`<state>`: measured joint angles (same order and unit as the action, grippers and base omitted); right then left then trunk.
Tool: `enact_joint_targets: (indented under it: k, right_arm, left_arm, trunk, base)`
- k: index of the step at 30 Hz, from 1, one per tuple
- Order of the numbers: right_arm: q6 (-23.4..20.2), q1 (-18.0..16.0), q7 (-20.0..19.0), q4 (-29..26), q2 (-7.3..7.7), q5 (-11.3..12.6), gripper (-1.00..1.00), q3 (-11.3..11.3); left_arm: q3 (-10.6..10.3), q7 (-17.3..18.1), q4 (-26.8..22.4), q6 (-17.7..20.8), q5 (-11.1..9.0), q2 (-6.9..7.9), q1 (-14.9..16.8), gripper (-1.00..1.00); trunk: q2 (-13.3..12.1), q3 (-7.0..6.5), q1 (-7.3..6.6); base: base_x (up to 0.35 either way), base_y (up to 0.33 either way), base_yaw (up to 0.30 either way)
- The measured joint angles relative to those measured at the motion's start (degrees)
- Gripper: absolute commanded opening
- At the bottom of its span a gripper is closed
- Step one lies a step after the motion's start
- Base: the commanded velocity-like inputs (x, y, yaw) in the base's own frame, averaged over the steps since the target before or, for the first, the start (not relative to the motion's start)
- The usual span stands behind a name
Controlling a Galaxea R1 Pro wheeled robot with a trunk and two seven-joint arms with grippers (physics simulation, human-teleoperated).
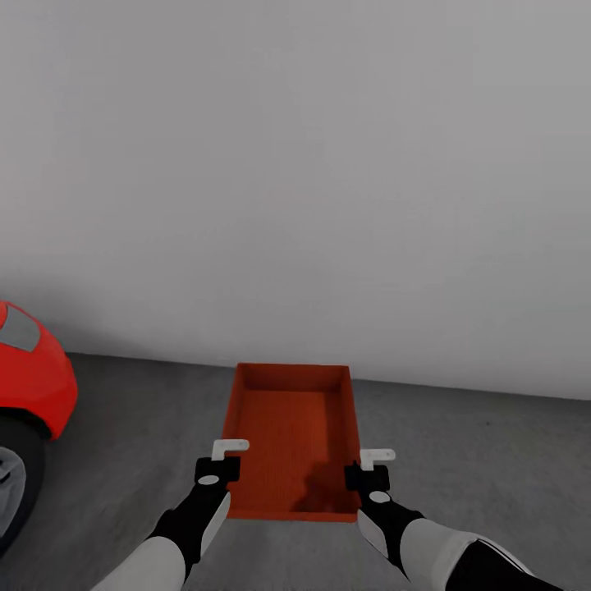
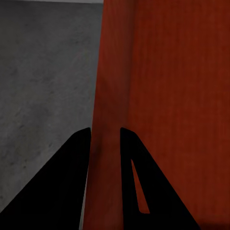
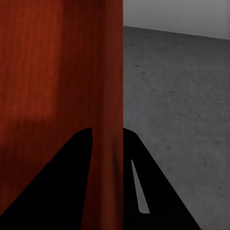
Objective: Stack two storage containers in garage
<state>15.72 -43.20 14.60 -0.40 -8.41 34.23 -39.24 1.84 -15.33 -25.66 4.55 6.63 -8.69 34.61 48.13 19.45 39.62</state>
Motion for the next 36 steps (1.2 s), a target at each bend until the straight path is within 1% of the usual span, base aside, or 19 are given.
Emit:
enact_joint_targets:
  k: [36]
  right_arm:
    - [-0.2, 0.0, 0.0, 0.0, 0.03, -0.1, -1.00, 0.0]
  left_arm:
    - [-0.1, -0.1, 0.1, 0.0, -0.2, 0.00, 0.0, -1.00]
  trunk:
    - [0.0, 3.32, 0.00]
  base:
    - [0.000, 0.000, 0.000]
